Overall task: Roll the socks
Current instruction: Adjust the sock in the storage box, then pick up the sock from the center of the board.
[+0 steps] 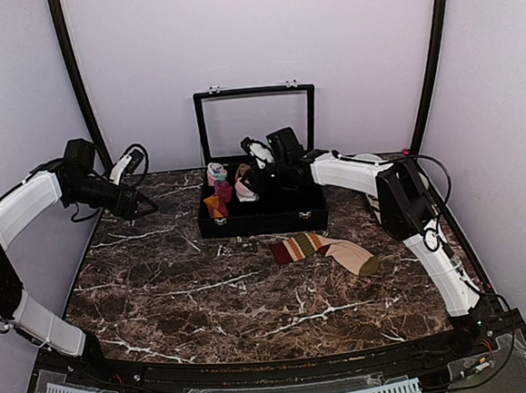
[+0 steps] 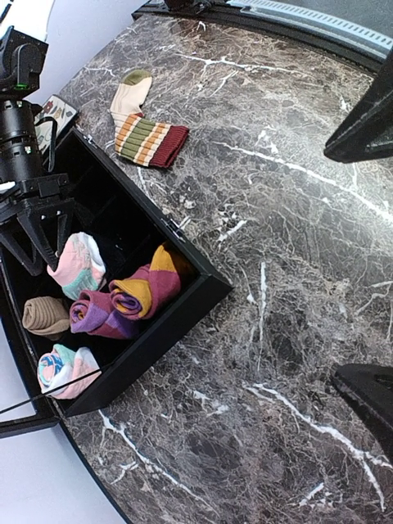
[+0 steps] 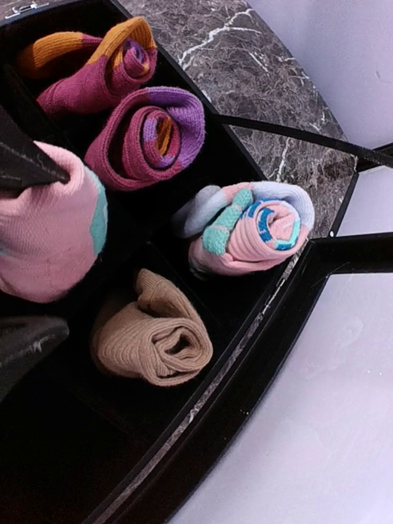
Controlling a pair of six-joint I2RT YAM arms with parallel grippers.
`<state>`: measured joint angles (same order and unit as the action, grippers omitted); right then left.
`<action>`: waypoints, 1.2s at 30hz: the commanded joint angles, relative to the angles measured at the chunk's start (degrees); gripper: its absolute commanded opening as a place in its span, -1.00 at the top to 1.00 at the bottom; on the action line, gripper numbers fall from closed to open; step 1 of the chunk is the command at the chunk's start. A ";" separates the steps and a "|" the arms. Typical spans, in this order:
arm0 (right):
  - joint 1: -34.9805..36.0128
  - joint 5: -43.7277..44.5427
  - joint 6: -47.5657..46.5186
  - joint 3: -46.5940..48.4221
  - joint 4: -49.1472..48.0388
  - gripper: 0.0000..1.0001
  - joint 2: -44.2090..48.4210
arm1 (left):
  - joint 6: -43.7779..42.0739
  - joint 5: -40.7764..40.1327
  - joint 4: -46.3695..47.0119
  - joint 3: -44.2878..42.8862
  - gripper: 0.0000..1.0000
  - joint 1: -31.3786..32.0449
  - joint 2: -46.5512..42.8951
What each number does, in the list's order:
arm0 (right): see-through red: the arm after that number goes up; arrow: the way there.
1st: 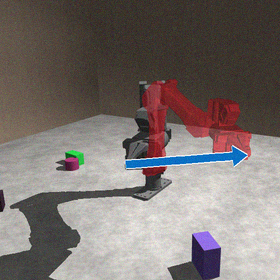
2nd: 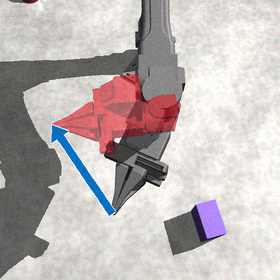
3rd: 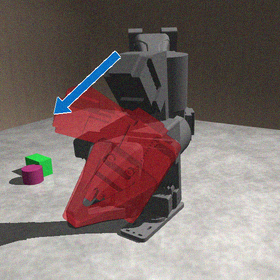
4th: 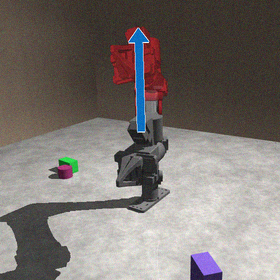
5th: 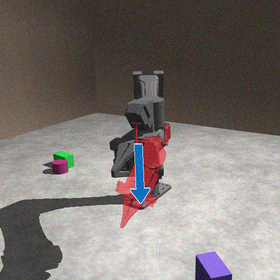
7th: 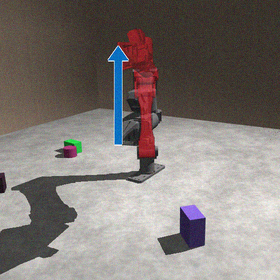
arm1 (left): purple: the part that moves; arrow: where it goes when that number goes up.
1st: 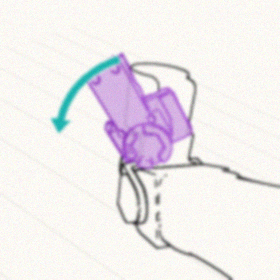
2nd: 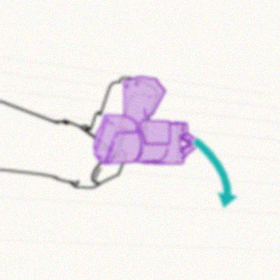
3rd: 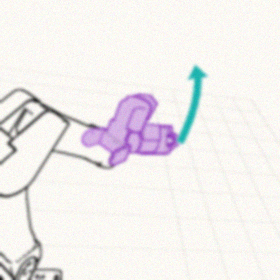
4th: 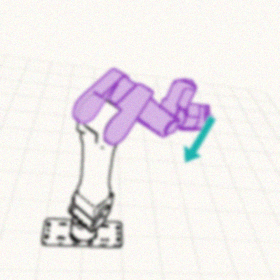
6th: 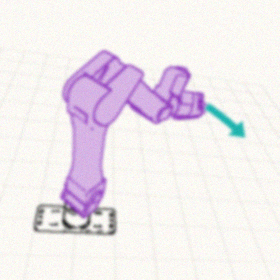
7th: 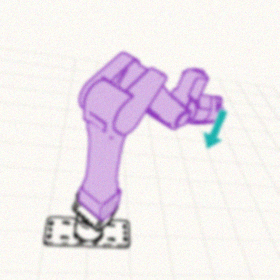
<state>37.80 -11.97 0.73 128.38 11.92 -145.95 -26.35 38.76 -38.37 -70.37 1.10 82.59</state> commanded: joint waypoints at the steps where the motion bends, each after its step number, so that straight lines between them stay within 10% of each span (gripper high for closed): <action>1: 0.34 2.74 0.77 1.11 0.11 -0.16 3.89 | -0.94 0.06 -2.68 -0.47 -0.75 -0.64 -3.57; 7: 0.26 6.08 -0.76 2.53 3.12 -0.31 5.93 | -1.24 -0.71 -4.26 -0.64 -0.75 -0.85 -4.76; 10: 0.26 8.78 -0.85 -0.65 2.51 -0.98 8.90 | -1.48 -1.88 -4.45 -0.38 -0.75 -1.02 -5.68; 20: 4.42 17.44 -2.67 -26.60 -7.61 -0.99 32.21 | -2.16 -4.14 -5.54 1.24 -0.88 -2.31 -10.59; 25: 4.40 22.67 24.16 -54.23 -23.72 -0.99 51.98 | -2.30 -5.90 -6.03 2.46 -0.98 -3.87 -15.72; 29: 3.40 7.00 30.45 -74.09 -40.09 -0.99 60.47 | -1.77 -6.30 -5.79 5.09 -0.98 -4.85 -19.83; 36: 17.86 28.92 24.36 -70.60 -16.59 -0.86 53.47 | 0.10 -11.78 -6.94 7.34 -0.96 -4.90 -18.81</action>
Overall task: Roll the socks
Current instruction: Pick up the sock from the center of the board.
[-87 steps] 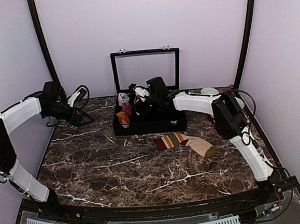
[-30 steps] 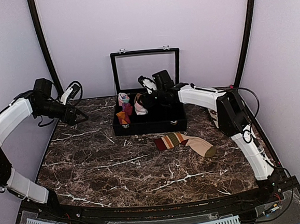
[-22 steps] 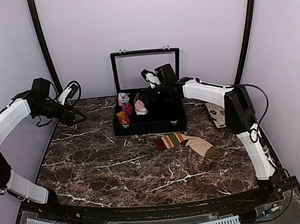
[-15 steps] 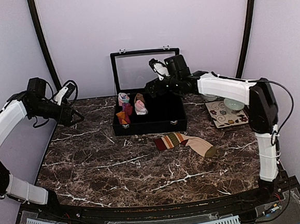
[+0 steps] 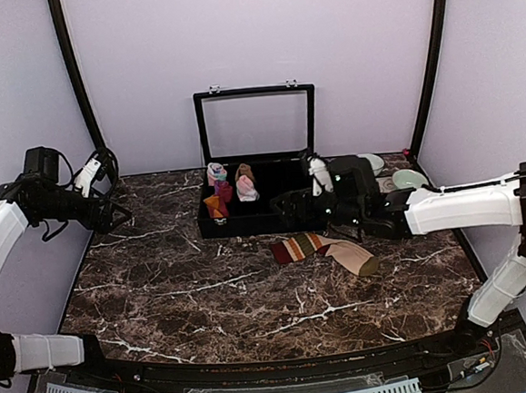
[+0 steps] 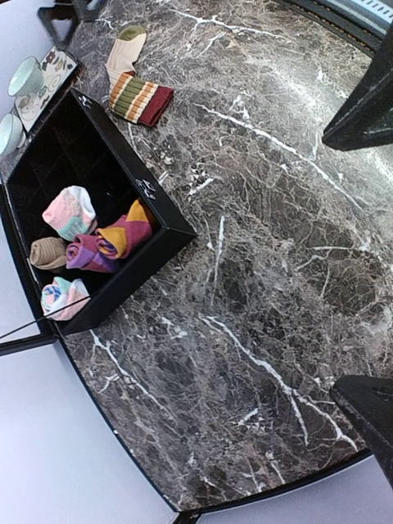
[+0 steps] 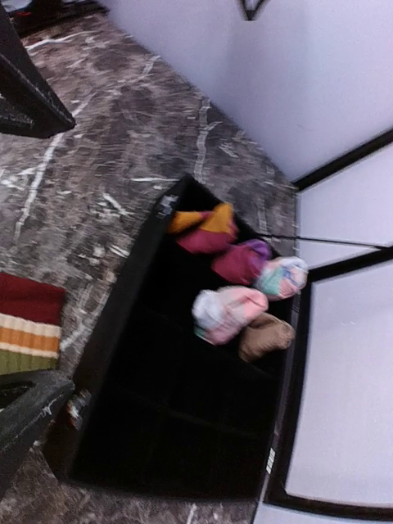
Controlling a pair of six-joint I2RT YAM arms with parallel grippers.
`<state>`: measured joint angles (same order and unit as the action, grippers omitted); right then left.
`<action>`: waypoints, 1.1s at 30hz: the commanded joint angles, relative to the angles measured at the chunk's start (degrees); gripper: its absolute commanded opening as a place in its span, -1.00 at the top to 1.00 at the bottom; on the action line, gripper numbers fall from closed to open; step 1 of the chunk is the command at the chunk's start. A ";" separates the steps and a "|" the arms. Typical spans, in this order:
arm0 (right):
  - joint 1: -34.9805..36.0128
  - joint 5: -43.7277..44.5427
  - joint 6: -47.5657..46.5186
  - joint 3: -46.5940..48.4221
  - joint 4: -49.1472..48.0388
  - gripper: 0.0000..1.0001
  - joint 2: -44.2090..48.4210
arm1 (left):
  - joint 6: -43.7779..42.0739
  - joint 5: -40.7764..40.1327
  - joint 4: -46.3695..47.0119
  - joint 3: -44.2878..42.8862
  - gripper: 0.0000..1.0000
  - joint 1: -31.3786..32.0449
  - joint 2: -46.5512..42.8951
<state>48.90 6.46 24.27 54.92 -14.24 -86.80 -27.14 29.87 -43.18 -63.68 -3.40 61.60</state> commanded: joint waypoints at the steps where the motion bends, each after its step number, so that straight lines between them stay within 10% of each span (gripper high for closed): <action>1: 7.56 10.95 1.01 3.93 11.51 -0.72 -7.92 | 0.72 -2.90 -3.02 0.39 -0.95 -0.39 2.83; 6: 9.91 13.88 2.11 12.94 18.98 -0.19 -18.83 | -1.08 -1.07 -6.25 0.27 -0.90 -0.38 3.12; 16: 10.69 20.55 0.95 26.36 27.51 -0.13 -32.83 | -3.15 0.87 -7.62 0.37 -0.90 -0.37 1.27; 33: 10.51 19.36 4.73 22.57 28.90 0.03 -36.15 | -2.93 2.30 -6.39 -0.54 -0.90 -0.37 3.00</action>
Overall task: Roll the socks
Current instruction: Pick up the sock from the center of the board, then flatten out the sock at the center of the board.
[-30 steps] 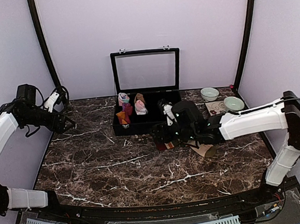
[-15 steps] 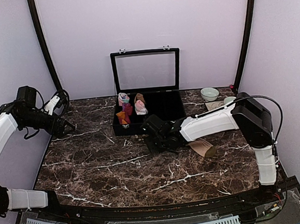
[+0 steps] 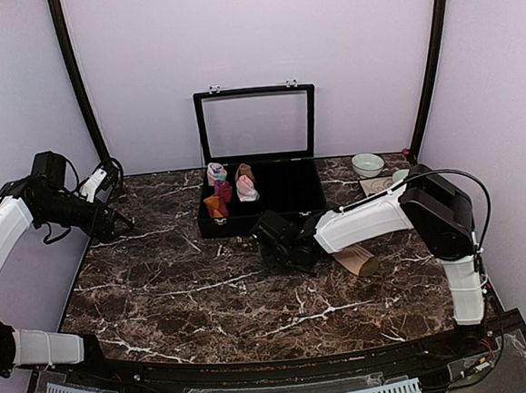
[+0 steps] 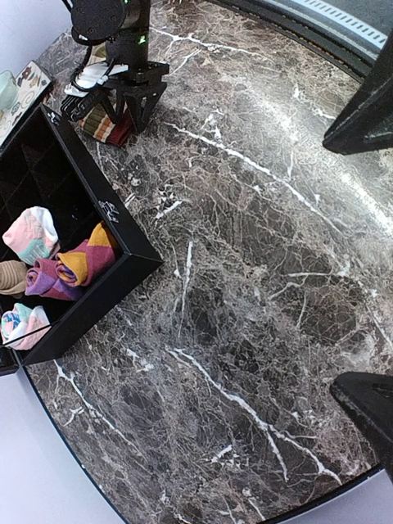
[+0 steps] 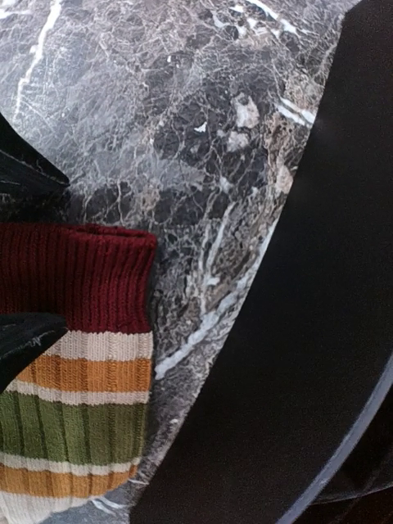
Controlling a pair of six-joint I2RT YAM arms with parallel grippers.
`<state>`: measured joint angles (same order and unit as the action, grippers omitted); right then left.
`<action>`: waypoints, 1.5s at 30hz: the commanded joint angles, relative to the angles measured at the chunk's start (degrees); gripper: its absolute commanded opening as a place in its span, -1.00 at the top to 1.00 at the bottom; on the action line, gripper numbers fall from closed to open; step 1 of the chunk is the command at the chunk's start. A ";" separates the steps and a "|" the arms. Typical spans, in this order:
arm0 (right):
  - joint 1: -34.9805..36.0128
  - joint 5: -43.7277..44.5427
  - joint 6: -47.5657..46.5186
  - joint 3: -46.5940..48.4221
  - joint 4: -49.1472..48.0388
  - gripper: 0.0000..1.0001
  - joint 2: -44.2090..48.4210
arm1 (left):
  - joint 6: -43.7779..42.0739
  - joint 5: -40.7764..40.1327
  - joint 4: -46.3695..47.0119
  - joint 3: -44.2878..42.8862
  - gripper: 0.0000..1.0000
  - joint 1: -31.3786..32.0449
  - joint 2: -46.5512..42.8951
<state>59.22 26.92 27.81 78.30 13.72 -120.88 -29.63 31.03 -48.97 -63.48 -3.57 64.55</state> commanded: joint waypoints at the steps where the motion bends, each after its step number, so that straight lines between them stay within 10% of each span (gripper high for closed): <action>1: 0.12 -1.16 1.14 -0.67 0.97 0.08 -2.34 | -0.43 1.14 -0.58 -0.83 -0.90 -0.15 0.09; 11: -1.82 -3.53 -1.13 0.77 1.92 0.99 4.34 | 0.08 2.71 -0.31 -1.50 -0.91 -0.16 0.37; 25: -1.94 -12.05 -6.66 13.44 7.90 1.00 23.81 | -0.07 5.83 -1.07 -2.43 -0.91 -0.18 1.01; 45: -13.12 -8.11 -21.11 45.43 7.04 1.00 11.75 | -0.87 4.37 -2.01 -2.72 -0.91 -0.19 0.48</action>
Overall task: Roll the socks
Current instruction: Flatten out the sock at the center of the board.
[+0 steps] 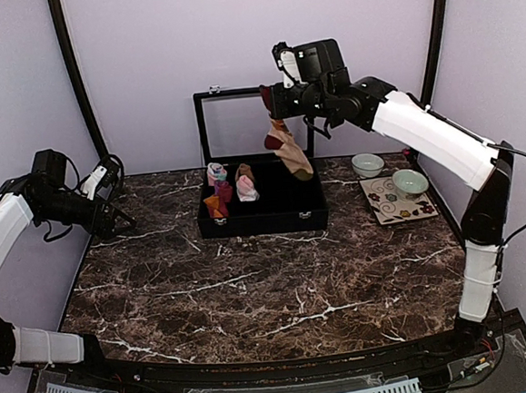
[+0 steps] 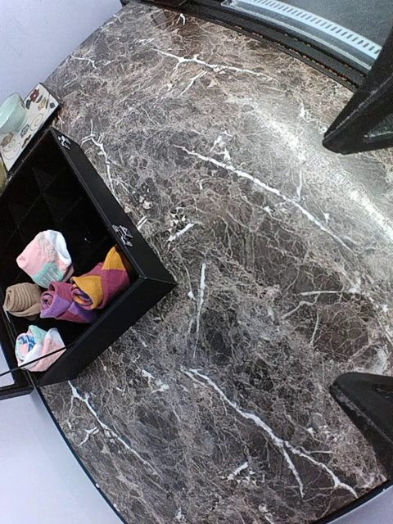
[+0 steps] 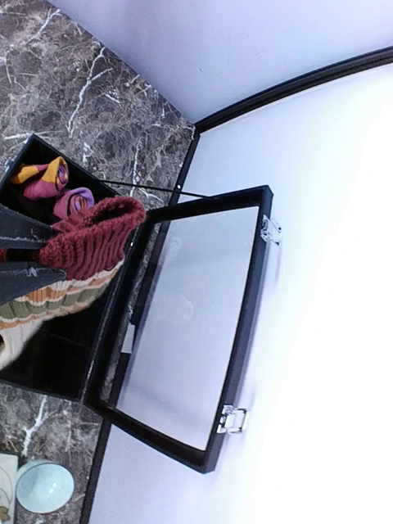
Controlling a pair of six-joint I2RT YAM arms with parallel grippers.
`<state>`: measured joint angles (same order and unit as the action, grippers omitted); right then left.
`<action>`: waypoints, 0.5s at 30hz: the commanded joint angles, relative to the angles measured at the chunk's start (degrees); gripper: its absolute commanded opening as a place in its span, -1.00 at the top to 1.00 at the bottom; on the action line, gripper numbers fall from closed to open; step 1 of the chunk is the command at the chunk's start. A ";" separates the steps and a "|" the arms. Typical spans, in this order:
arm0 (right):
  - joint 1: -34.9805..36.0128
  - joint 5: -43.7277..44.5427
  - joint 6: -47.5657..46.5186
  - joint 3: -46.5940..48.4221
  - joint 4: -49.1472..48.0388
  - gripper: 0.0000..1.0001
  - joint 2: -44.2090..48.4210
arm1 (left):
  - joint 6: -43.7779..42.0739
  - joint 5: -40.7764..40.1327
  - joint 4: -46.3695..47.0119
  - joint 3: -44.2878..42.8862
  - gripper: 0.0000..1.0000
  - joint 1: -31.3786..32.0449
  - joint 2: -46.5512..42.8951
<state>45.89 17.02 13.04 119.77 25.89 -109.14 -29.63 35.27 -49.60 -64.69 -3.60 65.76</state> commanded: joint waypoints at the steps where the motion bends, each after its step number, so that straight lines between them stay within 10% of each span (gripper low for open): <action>1: 0.19 2.11 -7.18 4.19 -5.44 1.00 -0.23 | -0.87 0.15 -1.39 -1.50 -0.91 -0.16 -0.74; 15: 14.02 -8.63 -2.13 -35.49 -11.45 1.00 5.77 | -1.79 1.11 -1.25 0.43 -0.91 -0.09 -0.10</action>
<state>53.58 14.26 7.18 91.57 17.91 -103.00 -30.44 35.14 -49.82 -64.69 -3.60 65.76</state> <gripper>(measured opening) 0.031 0.956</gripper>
